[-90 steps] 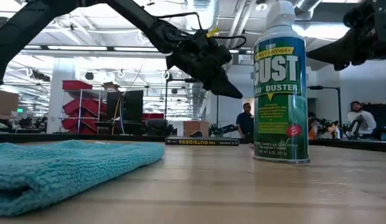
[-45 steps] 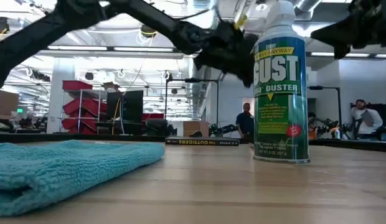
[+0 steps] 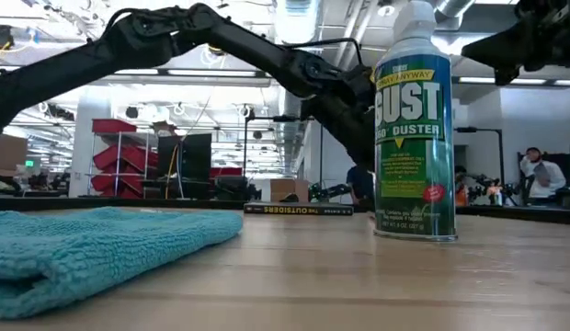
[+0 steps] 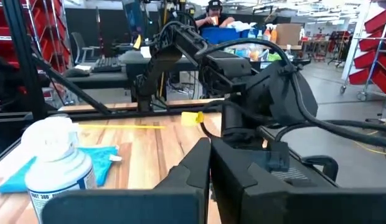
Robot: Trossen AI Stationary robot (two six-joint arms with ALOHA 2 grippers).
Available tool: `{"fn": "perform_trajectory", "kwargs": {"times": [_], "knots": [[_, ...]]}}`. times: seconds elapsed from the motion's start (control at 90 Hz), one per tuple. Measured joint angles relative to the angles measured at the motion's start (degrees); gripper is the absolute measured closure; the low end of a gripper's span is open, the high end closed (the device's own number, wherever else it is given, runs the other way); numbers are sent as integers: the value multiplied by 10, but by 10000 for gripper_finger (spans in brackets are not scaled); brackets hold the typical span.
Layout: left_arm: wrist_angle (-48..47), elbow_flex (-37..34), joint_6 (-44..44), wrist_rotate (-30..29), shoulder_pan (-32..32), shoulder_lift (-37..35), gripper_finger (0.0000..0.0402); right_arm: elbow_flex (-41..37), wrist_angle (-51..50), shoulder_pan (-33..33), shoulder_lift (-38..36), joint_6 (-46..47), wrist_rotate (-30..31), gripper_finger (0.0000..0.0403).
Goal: Apply microfiber cloth
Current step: Spray the front of the cellphone with the spray bottle
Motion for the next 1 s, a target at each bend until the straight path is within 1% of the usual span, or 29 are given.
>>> {"fn": "perform_trajectory", "kwargs": {"times": [0.089,0.233,0.489,0.611,0.733,1.0], "knots": [[-6,-1,15,-37,0,0,401,0,0,0,0,0,0,403],[-6,-10,37,-74,1,-1,401,0,-2,0,0,0,0,403],[7,-5,42,-78,-1,51,401,0,-12,0,0,0,0,403],[7,-5,53,-122,-14,61,401,0,-12,0,0,0,0,403],[-5,-5,22,-99,-18,62,401,0,-12,0,0,0,0,403],[-19,-6,-38,-100,-20,62,401,0,-13,0,0,0,0,403]]}}
